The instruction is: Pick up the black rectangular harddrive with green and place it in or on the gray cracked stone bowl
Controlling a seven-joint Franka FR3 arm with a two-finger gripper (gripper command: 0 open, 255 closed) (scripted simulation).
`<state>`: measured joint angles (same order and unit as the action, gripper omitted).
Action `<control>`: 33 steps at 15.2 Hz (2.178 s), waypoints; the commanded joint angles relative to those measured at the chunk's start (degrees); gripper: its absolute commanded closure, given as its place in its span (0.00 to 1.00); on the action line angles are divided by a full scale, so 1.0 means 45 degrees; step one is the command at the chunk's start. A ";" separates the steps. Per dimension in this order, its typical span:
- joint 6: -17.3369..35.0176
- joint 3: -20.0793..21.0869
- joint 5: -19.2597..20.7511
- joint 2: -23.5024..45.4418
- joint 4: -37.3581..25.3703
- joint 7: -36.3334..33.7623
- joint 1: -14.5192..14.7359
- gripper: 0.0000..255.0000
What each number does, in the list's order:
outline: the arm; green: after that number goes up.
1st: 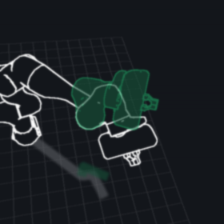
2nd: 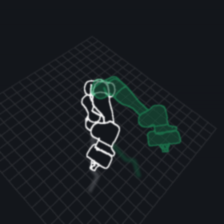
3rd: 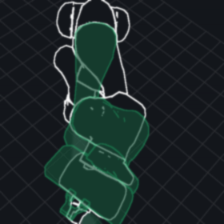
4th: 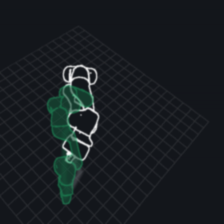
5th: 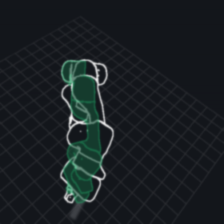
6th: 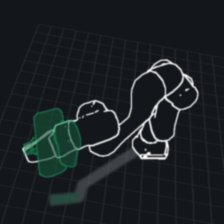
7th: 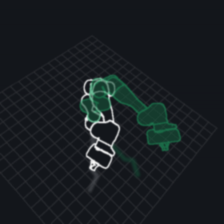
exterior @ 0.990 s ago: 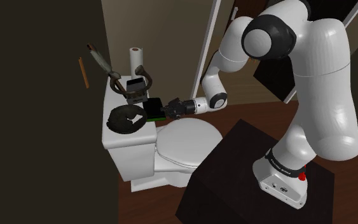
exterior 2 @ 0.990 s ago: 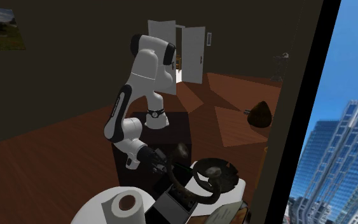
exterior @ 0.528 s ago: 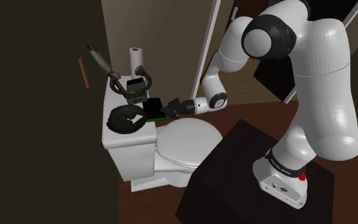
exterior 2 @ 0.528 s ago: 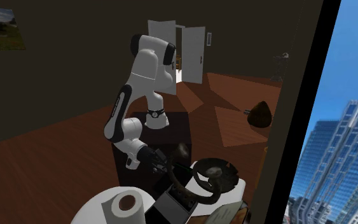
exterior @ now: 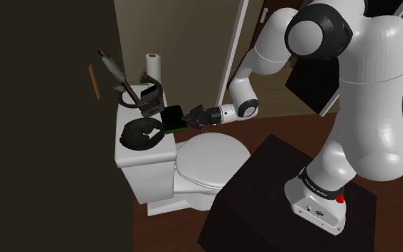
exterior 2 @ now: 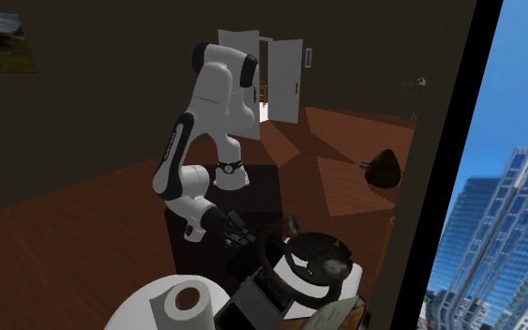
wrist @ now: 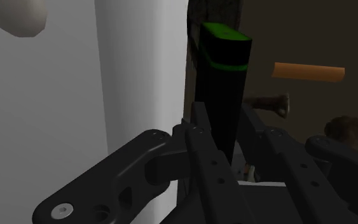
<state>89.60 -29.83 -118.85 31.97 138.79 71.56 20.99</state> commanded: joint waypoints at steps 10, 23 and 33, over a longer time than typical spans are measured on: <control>0.1283 -0.0648 0.0816 -0.2427 0.0758 -0.0957 0.0558 1.00; 0.3571 0.0330 -0.0928 -0.4148 0.1188 -0.1175 0.2216 1.00; 0.4262 0.1649 -0.3507 -0.3195 0.0527 -0.0503 0.3403 1.00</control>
<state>109.47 -22.45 -134.41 16.80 141.26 68.98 36.46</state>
